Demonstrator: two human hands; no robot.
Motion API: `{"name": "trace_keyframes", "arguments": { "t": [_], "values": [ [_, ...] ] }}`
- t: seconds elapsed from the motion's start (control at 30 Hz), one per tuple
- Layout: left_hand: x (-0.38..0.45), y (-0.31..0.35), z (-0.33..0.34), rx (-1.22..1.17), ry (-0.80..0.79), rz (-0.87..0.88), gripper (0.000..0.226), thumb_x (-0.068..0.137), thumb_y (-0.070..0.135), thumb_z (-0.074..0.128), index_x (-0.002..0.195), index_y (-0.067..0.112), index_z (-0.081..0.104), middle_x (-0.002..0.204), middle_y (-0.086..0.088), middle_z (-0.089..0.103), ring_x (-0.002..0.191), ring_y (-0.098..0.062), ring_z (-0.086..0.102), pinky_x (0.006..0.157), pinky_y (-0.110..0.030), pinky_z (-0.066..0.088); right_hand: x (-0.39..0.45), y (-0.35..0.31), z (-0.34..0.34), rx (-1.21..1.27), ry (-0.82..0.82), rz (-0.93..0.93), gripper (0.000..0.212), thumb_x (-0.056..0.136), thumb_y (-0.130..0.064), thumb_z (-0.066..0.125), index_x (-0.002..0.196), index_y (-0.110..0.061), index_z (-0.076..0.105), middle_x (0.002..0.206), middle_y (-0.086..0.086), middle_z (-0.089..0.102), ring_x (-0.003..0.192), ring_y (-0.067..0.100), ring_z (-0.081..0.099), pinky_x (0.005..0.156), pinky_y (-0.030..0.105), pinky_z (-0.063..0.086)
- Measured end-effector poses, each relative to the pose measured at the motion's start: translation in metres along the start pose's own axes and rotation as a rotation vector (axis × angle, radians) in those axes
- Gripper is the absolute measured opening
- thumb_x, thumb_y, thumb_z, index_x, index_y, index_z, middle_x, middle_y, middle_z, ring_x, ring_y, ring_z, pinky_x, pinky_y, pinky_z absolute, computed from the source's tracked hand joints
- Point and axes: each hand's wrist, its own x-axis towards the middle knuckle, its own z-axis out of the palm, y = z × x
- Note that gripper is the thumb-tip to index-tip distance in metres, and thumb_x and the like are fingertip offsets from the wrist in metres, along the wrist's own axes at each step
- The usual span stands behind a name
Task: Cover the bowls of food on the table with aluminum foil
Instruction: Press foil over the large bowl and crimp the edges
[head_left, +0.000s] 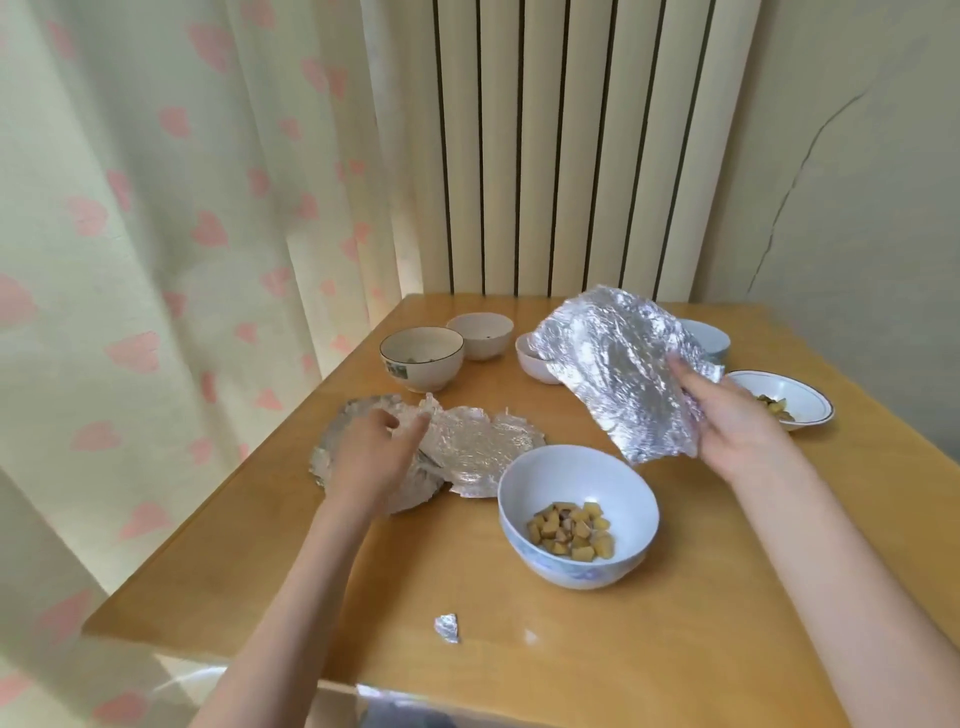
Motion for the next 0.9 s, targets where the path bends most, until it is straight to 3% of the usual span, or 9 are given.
{"name": "trace_keyframes", "arguments": {
  "t": [0.07,0.13,0.27,0.33,0.47,0.6,0.7,0.83,0.9],
  "values": [
    [0.003,0.005,0.01,0.036,-0.041,-0.047,0.069,0.085,0.061,0.06,0.125,0.005,0.056,0.113,-0.009,0.067,0.106,-0.028,0.061,0.078,-0.034,0.044,0.002,0.006,-0.007,0.01,0.014,0.028,0.025,0.087,-0.016,0.063,0.109,-0.007,0.058,0.071,0.001,0.073,0.062,0.011,0.07,0.049,0.028,0.057],
    [0.005,0.011,0.017,0.07,-0.064,-0.033,0.063,0.081,0.052,0.071,0.125,0.012,0.052,0.1,-0.001,0.068,0.106,-0.025,0.061,0.08,-0.034,0.046,0.004,0.016,-0.013,0.028,0.035,0.042,0.041,0.086,-0.017,0.065,0.123,-0.004,0.053,0.071,0.004,0.073,0.062,0.013,0.07,0.049,0.028,0.056],
    [0.007,0.016,0.023,-0.101,-0.025,-0.016,0.041,0.077,0.011,0.075,0.115,0.011,0.057,0.094,-0.005,0.066,0.079,-0.021,0.065,0.07,-0.034,0.054,0.009,0.024,-0.021,0.051,0.066,0.031,0.04,0.085,-0.016,0.066,0.121,-0.003,0.052,0.068,0.005,0.073,0.06,0.014,0.07,0.048,0.028,0.056],
    [0.005,0.019,0.021,-0.274,0.059,0.005,0.027,0.081,0.005,0.07,0.105,0.01,0.06,0.092,-0.007,0.068,0.068,-0.012,0.062,0.059,-0.028,0.052,0.011,0.025,-0.024,0.043,0.064,0.021,0.035,0.084,-0.016,0.067,0.114,-0.004,0.054,0.07,0.006,0.073,0.061,0.015,0.071,0.048,0.029,0.056],
    [0.012,0.021,-0.004,-0.598,0.175,-0.084,0.021,0.084,0.004,0.069,0.103,0.008,0.059,0.092,-0.008,0.066,0.07,-0.018,0.064,0.054,-0.03,0.055,0.012,0.026,-0.028,0.051,0.038,0.016,0.01,0.087,-0.015,0.063,0.094,-0.009,0.06,0.068,0.004,0.073,0.061,0.014,0.07,0.052,0.029,0.058],
    [0.021,-0.003,-0.036,-0.265,0.33,-0.099,0.024,0.083,0.004,0.062,0.107,0.009,0.061,0.098,-0.008,0.068,0.075,-0.021,0.061,0.06,-0.027,0.046,0.012,0.03,-0.029,0.019,0.027,0.013,0.013,0.087,-0.016,0.062,0.097,-0.009,0.063,0.073,0.004,0.074,0.064,0.015,0.071,0.055,0.027,0.058],
    [0.021,-0.019,-0.036,-0.087,0.252,-0.126,0.029,0.086,0.006,0.058,0.114,0.007,0.059,0.107,-0.012,0.066,0.072,-0.016,0.056,0.056,-0.024,0.038,0.01,0.034,-0.023,-0.085,0.008,0.008,0.014,0.087,-0.019,0.064,0.096,-0.009,0.064,0.074,0.003,0.074,0.064,0.014,0.071,0.056,0.026,0.058],
    [0.002,-0.009,-0.026,-0.03,0.389,0.088,0.03,0.095,0.022,0.058,0.121,0.006,0.057,0.125,-0.013,0.059,0.121,-0.03,0.05,0.086,-0.031,0.037,0.005,0.038,-0.014,-0.169,0.044,-0.074,0.014,0.087,-0.027,0.064,0.093,-0.014,0.065,0.073,-0.002,0.074,0.064,0.01,0.07,0.056,0.025,0.055],
    [-0.019,0.023,-0.021,-0.229,0.384,0.183,0.029,0.096,0.035,0.056,0.113,0.013,0.063,0.114,0.0,0.066,0.111,-0.017,0.057,0.08,-0.02,0.038,0.001,0.038,-0.008,-0.145,0.009,-0.101,0.017,0.086,-0.028,0.063,0.097,-0.015,0.066,0.077,-0.003,0.074,0.068,0.01,0.071,0.054,0.022,0.055]
  ]
}}
